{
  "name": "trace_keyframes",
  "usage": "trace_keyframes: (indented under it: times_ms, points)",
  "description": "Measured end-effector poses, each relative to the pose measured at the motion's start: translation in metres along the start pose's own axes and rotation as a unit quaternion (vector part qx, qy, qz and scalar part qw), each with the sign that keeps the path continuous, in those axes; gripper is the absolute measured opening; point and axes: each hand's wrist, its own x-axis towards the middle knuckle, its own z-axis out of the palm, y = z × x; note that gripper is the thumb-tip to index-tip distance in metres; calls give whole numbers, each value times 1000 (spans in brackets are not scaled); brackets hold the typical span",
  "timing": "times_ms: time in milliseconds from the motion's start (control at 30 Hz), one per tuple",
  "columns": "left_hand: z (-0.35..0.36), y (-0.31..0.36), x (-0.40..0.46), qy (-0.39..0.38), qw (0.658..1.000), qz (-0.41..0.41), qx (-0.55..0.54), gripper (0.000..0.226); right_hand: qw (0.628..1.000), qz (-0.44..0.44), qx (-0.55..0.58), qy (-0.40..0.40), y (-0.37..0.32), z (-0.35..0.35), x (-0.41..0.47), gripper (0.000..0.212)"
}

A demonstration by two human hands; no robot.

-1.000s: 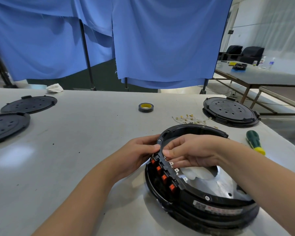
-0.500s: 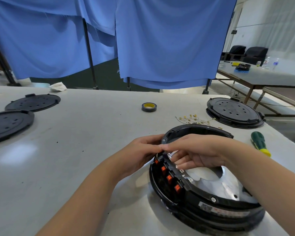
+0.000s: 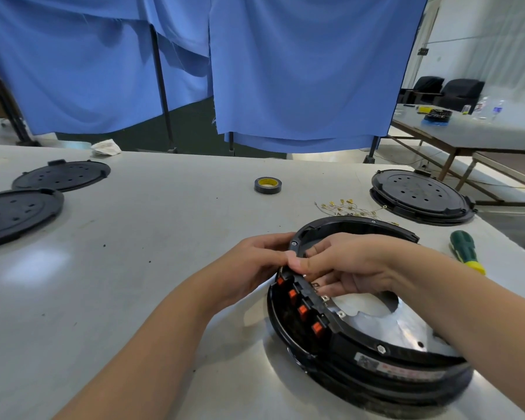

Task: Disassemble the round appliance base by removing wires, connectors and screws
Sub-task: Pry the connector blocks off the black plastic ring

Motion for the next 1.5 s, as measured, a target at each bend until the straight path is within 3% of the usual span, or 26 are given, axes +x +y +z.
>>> trace_keyframes:
  times_ms: [467, 667, 767, 867, 1033, 1500]
  points:
    - [0, 1, -1, 8, 1000, -5, 25, 40, 1000, 3, 19, -4, -1, 0, -2, 17]
    - [-3, 5, -5, 47, 995, -27, 80, 32, 998, -1, -59, 6, -3, -2, -3, 42]
    - [-6, 10, -9, 100, 974, -27, 203, 31, 998, -8, -65, 18, -2, -3, -4, 57]
    - [-11, 22, -19, 118, 949, -11, 291, 19, 998, -7, -55, 20, -1, -5, -5, 39]
    - [-12, 33, -33, 23, 943, -58, 328, 20, 999, -6, -31, -9, 1, -6, -3, 17]
    - [-2, 30, -30, 57, 928, -31, 366, 15, 998, -39, -54, -2, 3, -4, -3, 16]
